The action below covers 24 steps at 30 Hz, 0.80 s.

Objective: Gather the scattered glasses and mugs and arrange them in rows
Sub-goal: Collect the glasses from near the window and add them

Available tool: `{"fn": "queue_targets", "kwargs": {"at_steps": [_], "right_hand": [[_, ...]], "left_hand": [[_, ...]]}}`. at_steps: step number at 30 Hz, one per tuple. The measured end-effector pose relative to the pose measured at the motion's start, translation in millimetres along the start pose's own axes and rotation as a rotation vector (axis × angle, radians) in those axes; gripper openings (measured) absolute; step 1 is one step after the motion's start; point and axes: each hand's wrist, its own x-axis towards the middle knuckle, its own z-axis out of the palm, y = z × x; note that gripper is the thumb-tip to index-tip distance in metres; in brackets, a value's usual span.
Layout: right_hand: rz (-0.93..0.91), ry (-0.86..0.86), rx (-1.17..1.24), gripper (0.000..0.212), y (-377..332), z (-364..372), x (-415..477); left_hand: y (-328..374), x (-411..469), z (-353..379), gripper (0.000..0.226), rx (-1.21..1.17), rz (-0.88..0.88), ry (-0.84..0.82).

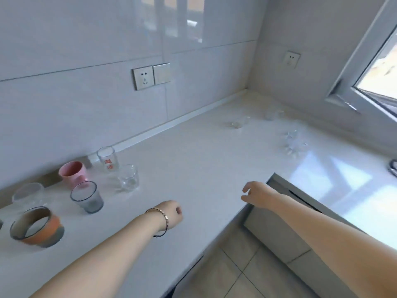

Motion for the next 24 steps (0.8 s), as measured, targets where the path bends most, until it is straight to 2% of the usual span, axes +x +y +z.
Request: {"fn": "queue_targets", "kwargs": {"at_steps": [4, 8, 11, 17, 24], "right_hand": [[0.072, 0.082, 0.018, 0.014, 83.9, -44.0, 26.7], [0.18, 0.141, 0.086, 0.032, 144.4, -78.7, 52.6], [0.214, 0.156, 0.107, 0.037, 182.0, -96.8, 78.6], [0.302, 0.155, 0.13, 0.04, 227.7, -125.9, 140.6], [0.397, 0.141, 0.081, 0.05, 249.5, -170.4, 222.4]], "left_hand": [[87.2, 58.7, 2.1, 0.011, 0.02, 0.043, -0.011], [157.4, 106.9, -0.9, 0.017, 0.047, 0.085, -0.028], [194.9, 142.8, -4.9, 0.017, 0.079, 0.107, -0.047], [234.4, 222.3, -17.4, 0.031, 0.13, 0.111, -0.099], [273.4, 327.2, -48.2, 0.03, 0.162, 0.155, -0.154]]}}
